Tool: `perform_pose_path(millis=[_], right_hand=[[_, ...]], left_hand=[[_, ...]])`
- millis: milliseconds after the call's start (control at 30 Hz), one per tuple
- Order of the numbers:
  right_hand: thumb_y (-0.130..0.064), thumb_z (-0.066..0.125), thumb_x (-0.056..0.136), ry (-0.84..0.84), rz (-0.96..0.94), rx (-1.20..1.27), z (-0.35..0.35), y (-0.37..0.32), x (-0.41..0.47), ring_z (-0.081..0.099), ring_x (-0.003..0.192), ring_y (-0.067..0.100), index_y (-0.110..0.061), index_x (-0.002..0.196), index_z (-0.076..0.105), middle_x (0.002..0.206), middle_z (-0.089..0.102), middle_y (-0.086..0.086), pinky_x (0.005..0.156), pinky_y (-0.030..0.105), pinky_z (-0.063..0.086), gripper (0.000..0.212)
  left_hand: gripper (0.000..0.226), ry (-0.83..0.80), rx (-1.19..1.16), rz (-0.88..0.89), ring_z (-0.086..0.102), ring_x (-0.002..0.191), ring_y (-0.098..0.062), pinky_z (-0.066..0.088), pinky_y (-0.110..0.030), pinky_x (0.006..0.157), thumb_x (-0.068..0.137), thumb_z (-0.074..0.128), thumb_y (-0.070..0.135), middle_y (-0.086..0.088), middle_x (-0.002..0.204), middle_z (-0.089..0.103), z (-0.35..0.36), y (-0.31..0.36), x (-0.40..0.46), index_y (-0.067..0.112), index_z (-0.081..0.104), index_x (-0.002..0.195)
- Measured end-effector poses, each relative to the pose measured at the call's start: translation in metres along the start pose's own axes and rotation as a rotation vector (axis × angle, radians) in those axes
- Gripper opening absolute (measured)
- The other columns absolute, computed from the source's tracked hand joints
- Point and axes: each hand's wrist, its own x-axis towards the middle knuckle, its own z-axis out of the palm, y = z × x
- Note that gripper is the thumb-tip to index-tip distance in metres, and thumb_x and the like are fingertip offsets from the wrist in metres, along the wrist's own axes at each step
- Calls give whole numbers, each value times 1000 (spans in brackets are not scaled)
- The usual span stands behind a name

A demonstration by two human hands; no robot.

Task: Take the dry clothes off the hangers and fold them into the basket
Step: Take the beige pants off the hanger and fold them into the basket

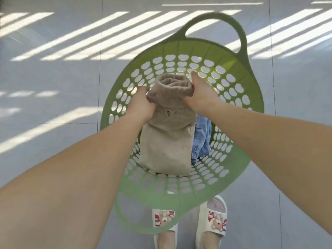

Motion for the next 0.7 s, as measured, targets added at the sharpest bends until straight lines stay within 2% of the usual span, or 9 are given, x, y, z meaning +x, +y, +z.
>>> perform_pose_path(millis=[100,200,367,433,600,700], right_hand=[[-5,52,89,72,-14,-144,24,23,9,34,131,21,-17,149,11,150,23,5,93,31,37,73],[-6,50,90,15,-60,-283,46,47,7,19,141,22,-23,148,17,156,11,-1,105,36,32,69],[-15,49,91,-228,-75,-385,76,72,-1,30,135,26,-18,142,31,147,29,4,104,39,34,54],[-17,49,90,-262,-68,-379,81,78,-5,35,131,26,-17,139,35,139,37,4,102,40,38,51],[-15,48,91,-308,-81,-365,73,78,-24,38,128,25,-12,136,39,138,40,7,100,41,41,46],[-14,50,92,-277,-99,-290,53,69,-43,43,125,23,-15,137,41,138,42,6,97,35,43,46]], left_hand=[[68,47,85,32,39,130,-24,37,-30,100,86,56,7,-5,146,33,27,-17,10,19,23,144],[81,-26,295,119,17,142,-23,25,-36,114,85,55,5,-4,156,9,57,-35,7,25,9,148],[78,-320,666,148,-11,145,-22,4,-47,117,89,52,18,0,157,-12,90,-57,-12,33,3,148],[75,-360,728,133,-13,144,-22,1,-49,115,90,50,20,1,157,-13,96,-60,-18,33,3,148],[72,-371,710,105,-8,145,-23,4,-47,115,91,49,22,0,158,-6,93,-47,-33,33,7,148],[64,-316,627,226,11,143,-24,18,-44,115,90,51,19,-5,154,18,80,-24,-48,28,21,146]])
